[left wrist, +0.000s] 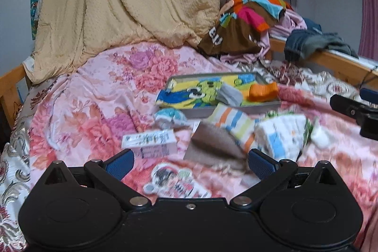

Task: Organize soft objects
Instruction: 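Withdraw both open tools from the tray back toward the pile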

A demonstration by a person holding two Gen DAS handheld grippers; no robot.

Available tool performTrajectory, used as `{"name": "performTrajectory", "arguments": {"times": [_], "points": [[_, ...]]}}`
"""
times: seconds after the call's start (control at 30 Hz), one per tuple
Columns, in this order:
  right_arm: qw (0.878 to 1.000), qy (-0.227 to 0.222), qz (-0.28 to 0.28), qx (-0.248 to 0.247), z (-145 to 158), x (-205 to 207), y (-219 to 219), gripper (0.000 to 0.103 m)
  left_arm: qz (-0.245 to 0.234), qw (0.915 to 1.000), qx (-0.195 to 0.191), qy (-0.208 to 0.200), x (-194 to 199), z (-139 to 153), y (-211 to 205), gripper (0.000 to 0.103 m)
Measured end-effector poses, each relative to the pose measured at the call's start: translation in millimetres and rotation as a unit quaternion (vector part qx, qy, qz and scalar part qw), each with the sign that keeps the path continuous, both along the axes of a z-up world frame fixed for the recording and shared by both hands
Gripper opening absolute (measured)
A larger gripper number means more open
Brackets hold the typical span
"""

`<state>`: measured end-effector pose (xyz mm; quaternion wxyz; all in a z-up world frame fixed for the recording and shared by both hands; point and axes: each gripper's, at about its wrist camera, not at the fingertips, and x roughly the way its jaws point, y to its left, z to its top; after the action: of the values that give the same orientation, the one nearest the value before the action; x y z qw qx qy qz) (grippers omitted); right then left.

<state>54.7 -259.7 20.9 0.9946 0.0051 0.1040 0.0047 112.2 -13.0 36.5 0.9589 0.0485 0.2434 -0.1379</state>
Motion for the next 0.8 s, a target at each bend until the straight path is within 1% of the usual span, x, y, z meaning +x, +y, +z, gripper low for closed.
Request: {"name": "performTrajectory", "arguments": {"times": [0.07, 0.13, 0.3, 0.47, 0.6, 0.7, 0.8], "points": [[1.0, 0.018, 0.008, 0.005, -3, -2, 4, 0.103, -0.011, 0.9998, 0.007, 0.017, 2, -4, 3, 0.102], [0.999, 0.035, 0.017, 0.008, -8, -2, 9, 0.103, -0.027, 0.9991, 0.023, 0.026, 8, -6, 4, 0.102], [0.997, 0.057, 0.043, -0.009, -16, 6, 25, 0.103, -0.071, 0.9948, 0.068, 0.027, 19, -14, 3, 0.102], [0.996, 0.053, 0.068, -0.025, -25, 20, 38, 0.103, -0.106, 0.99, 0.086, 0.037, 35, -29, 9, 0.102], [0.992, 0.057, 0.099, -0.055, -34, 30, 54, 0.102, -0.129, 0.9863, 0.088, 0.054, 47, -46, 19, 0.102], [0.987, 0.066, 0.125, -0.074, -41, 37, 66, 0.102, -0.13, 0.9865, 0.072, 0.07, 57, -56, 27, 0.102], [0.982, 0.076, 0.149, -0.089, -48, 44, 77, 0.102, -0.129, 0.987, 0.062, 0.074, 66, -63, 34, 0.102]]}}
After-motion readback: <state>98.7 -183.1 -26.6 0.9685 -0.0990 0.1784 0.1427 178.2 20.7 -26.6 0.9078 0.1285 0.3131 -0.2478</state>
